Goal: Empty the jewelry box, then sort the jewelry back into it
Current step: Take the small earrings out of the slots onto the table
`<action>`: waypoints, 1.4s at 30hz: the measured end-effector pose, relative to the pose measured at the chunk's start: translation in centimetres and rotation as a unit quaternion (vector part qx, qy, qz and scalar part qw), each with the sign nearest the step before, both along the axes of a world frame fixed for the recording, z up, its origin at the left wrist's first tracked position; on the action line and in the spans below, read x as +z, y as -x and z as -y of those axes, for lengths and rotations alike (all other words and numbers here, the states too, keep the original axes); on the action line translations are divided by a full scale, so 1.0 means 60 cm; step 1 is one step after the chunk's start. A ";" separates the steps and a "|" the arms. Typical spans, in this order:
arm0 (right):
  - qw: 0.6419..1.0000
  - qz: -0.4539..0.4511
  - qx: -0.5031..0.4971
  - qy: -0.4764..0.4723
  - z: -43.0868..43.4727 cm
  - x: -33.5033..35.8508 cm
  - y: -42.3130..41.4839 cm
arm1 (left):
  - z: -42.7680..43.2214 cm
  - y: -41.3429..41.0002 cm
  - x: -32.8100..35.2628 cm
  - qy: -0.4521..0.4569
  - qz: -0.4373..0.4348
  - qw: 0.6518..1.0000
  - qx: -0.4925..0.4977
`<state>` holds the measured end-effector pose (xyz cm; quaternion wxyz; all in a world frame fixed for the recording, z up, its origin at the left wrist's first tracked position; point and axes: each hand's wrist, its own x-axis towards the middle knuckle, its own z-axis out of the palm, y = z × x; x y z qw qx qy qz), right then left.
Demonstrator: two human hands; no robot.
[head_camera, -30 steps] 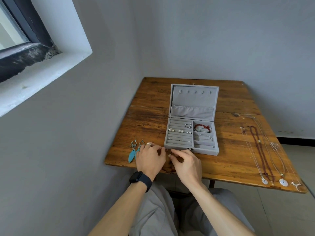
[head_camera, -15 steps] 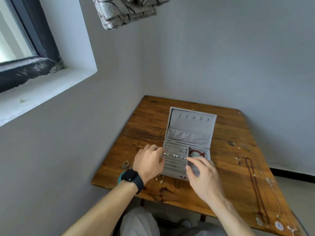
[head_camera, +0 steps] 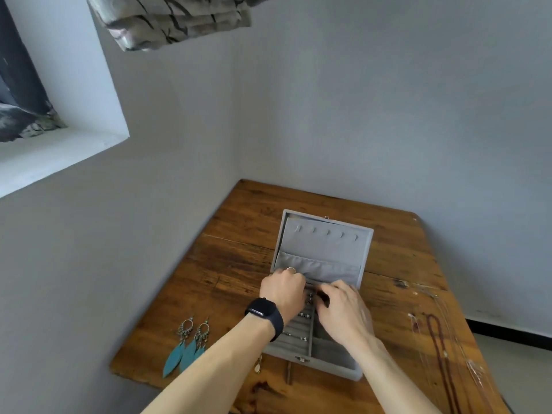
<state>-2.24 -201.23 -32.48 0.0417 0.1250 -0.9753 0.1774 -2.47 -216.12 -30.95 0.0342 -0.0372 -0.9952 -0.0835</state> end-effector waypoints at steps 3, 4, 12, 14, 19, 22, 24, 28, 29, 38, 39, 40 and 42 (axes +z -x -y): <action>1.000 -0.007 0.003 -0.013 0.009 -0.003 0.016 | -0.012 0.011 -0.004 0.023 -0.007 1.000 0.007; 1.000 -0.010 0.004 -0.016 0.010 -0.003 0.019 | -0.013 0.012 -0.006 0.029 -0.009 1.000 0.007; 0.998 -0.010 -0.029 -0.051 0.025 -0.009 0.021 | -0.008 0.002 -0.023 0.031 -0.024 0.999 -0.005; 0.998 0.036 -0.057 -0.007 0.031 -0.007 0.026 | -0.001 0.003 -0.029 -0.021 -0.026 0.999 0.013; 0.984 0.080 -0.091 0.127 0.030 -0.009 0.026 | 0.026 -0.014 -0.014 -0.226 -0.019 0.972 0.065; 0.960 0.084 -0.089 0.253 0.022 0.008 -0.008 | 0.047 -0.045 0.008 -0.311 -0.046 0.947 0.069; 0.945 0.065 -0.085 0.308 0.017 0.020 -0.041 | 0.060 -0.076 0.016 -0.342 -0.061 0.936 0.064; 0.931 0.041 -0.058 0.359 0.014 0.023 -0.124 | 0.079 -0.149 0.002 -0.362 -0.066 0.928 0.061; 0.929 0.040 -0.053 0.364 0.014 0.017 -0.144 | 0.082 -0.168 -0.007 -0.362 -0.064 0.928 0.062; 0.945 0.069 -0.064 0.313 0.031 -0.067 -0.253 | 0.065 -0.261 -0.064 -0.240 -0.026 0.967 0.081; 0.947 0.066 -0.064 0.308 0.033 -0.070 -0.255 | 0.063 -0.263 -0.065 -0.233 -0.023 0.969 0.083; 0.949 0.064 -0.065 0.303 0.034 -0.072 -0.257 | 0.063 -0.263 -0.066 -0.229 -0.018 0.970 0.085; 0.952 0.067 -0.067 0.291 0.037 -0.072 -0.256 | 0.063 -0.260 -0.067 -0.221 -0.009 0.971 0.088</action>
